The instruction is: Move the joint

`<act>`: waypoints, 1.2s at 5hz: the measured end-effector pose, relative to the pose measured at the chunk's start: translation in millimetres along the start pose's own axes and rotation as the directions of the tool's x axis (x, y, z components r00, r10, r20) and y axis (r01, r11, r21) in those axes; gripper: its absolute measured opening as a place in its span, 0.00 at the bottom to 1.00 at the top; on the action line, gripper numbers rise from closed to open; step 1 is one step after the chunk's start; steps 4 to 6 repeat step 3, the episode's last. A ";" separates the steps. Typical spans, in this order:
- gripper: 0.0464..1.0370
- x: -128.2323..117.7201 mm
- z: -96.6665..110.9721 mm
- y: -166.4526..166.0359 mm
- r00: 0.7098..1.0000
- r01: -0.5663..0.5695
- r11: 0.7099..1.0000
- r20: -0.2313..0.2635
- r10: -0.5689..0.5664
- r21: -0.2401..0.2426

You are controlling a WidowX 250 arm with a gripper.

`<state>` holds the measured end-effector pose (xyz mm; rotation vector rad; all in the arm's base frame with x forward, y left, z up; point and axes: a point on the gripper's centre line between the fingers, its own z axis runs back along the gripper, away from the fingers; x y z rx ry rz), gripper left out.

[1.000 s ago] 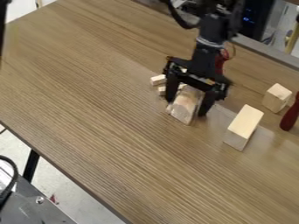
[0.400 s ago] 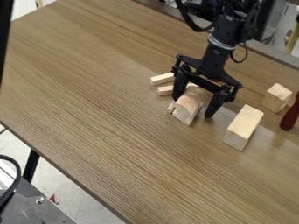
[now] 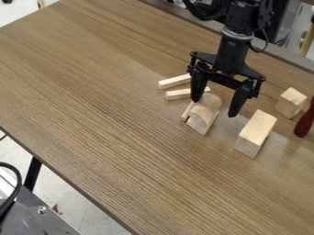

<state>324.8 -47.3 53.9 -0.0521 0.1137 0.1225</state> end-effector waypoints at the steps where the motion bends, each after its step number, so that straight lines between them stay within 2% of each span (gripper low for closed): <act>1: 0.95 -0.8 8.2 -2.1 0.999 0.012 0.998 0.033 -0.010 -0.065; 2: 0.95 -1.5 23.9 0.0 0.997 0.021 0.999 0.080 -0.018 -0.048; 3: 0.95 -10.1 39.3 11.0 0.996 -0.018 0.992 0.091 0.006 0.124; 6: 0.95 -10.1 39.3 11.0 0.996 -0.018 0.992 0.091 0.006 0.124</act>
